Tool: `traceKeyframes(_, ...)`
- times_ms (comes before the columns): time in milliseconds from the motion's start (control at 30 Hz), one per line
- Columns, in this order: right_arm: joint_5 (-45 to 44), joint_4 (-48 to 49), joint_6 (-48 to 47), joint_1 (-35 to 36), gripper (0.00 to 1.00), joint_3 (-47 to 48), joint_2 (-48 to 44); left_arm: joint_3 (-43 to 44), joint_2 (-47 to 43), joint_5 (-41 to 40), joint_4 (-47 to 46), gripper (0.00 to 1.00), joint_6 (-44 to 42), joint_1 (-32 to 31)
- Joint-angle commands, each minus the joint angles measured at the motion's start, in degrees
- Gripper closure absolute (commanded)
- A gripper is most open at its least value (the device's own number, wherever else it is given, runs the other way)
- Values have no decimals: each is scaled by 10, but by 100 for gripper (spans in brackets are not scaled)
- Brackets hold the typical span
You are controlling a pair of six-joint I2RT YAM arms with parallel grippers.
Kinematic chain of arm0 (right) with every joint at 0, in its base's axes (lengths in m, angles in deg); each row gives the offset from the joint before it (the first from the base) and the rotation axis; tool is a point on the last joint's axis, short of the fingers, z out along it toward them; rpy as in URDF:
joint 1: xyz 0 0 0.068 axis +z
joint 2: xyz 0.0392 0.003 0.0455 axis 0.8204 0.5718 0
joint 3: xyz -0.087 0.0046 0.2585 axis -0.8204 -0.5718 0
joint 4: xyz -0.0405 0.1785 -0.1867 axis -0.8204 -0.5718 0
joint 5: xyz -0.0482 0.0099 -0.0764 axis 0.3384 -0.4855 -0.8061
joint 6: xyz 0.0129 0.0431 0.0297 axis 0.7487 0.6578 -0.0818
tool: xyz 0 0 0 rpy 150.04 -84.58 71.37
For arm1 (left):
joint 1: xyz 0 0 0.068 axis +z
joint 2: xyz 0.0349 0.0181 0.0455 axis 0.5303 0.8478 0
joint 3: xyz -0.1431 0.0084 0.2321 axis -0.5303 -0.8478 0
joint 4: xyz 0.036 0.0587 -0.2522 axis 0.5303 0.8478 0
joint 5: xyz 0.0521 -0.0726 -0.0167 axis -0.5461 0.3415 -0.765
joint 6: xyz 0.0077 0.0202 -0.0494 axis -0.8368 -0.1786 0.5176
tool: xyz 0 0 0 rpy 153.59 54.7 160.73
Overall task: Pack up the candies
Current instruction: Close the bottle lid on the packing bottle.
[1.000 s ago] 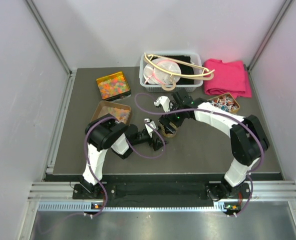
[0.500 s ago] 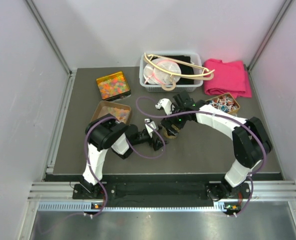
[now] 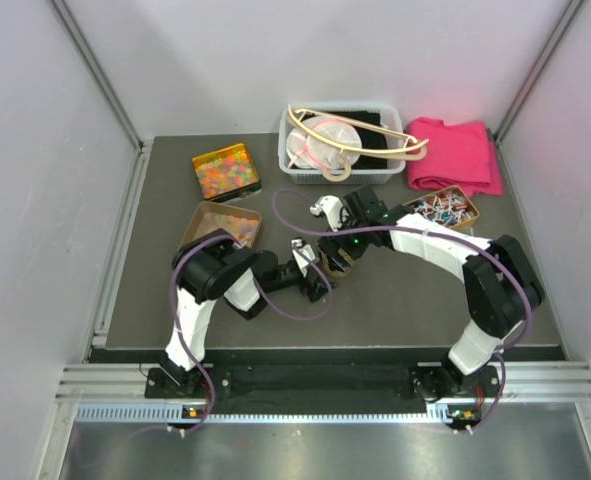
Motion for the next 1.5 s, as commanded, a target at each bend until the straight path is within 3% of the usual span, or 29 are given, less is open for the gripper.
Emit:
traceKeyframes(0,24,6,36,8,21,-11,-6,-17,-1,-5,-132,1,-18,-24)
traceKeyframes(433,66,-53,6,8,23,5,22,-17,-5,-52,-132,1,5,-25)
traceKeyframes(1133,210,-101,28,22,25,27,48,-20,-15,-24,-134,1,5,-25)
traceKeyframes(1467,138,-78,26,31,25,13,40,-18,-7,-13,-134,1,-2,-25)
